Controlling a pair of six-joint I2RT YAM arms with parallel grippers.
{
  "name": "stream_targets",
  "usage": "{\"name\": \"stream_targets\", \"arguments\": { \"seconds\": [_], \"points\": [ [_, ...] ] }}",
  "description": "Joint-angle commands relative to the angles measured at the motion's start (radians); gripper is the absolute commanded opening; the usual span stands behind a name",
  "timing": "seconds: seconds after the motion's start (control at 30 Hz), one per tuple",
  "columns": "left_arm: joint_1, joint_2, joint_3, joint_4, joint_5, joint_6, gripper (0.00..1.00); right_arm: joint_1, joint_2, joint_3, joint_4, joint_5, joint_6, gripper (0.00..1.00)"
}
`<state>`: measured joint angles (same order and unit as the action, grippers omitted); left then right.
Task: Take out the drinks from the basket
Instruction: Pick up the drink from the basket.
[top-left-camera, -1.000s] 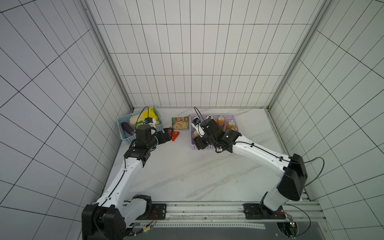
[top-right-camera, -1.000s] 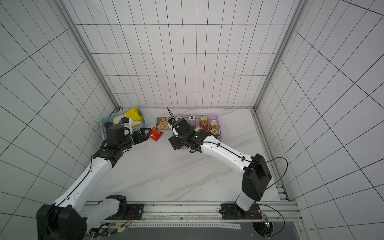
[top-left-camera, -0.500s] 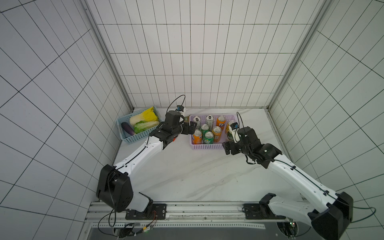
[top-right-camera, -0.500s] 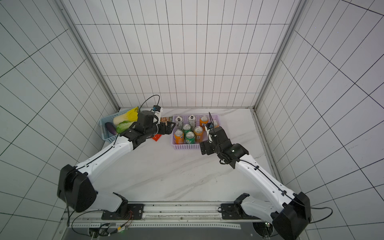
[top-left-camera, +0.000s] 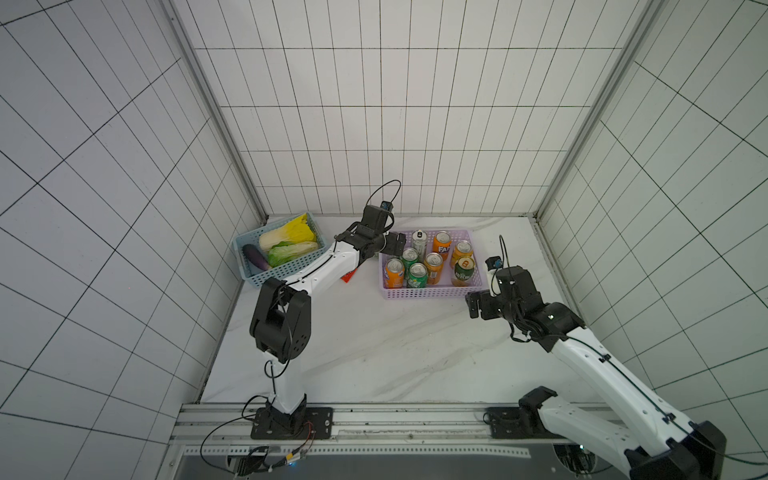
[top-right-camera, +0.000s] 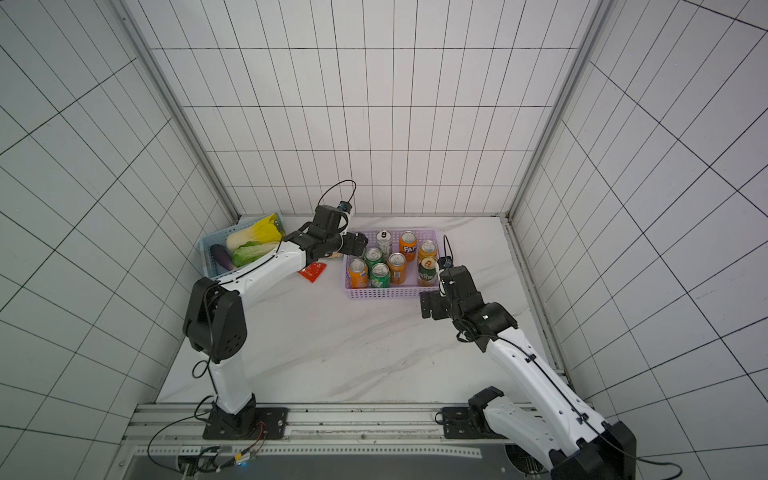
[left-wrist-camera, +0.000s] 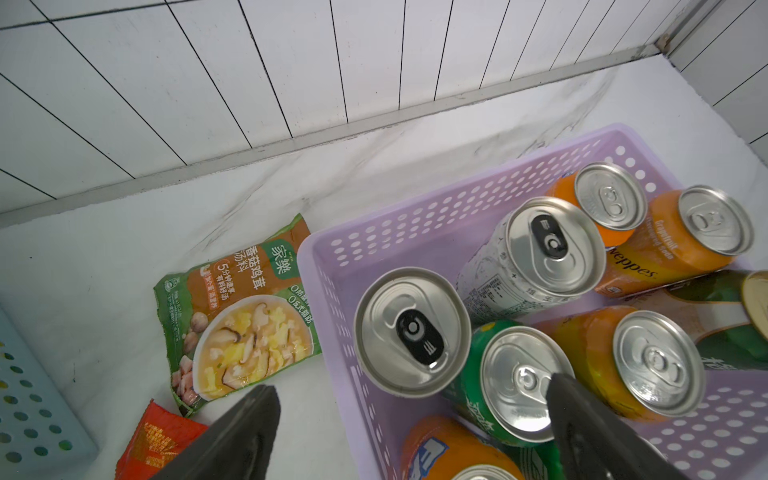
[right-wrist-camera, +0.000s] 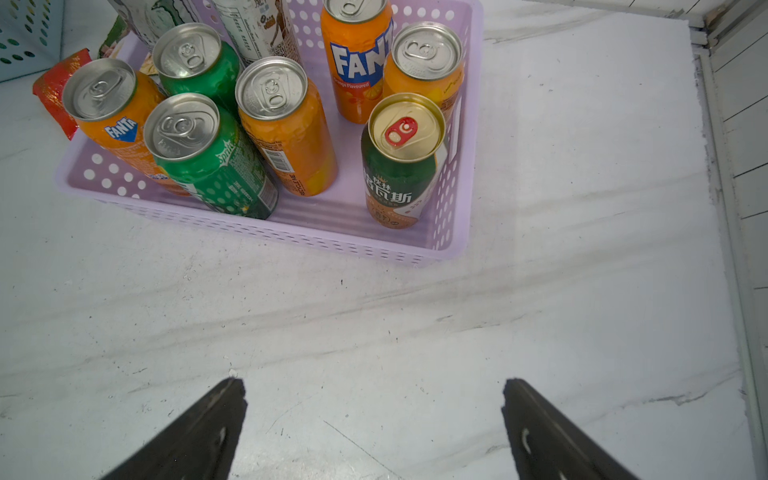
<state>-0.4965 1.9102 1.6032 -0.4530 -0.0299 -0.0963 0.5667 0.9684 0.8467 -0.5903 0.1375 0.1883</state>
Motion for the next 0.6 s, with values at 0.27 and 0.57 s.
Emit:
{"name": "stream_targets", "arguments": {
  "seconds": [0.27, 0.57],
  "points": [
    [-0.016, 0.191, 0.221, -0.103, -0.044, 0.11, 0.89, -0.019, 0.004, -0.032, -0.02, 0.03, 0.01, 1.0],
    [-0.02, 0.25, 0.281, -0.144, -0.036, 0.122, 0.7, -0.024, 0.018, -0.038, -0.019, 0.039, 0.009, 1.0]
  ]
}}
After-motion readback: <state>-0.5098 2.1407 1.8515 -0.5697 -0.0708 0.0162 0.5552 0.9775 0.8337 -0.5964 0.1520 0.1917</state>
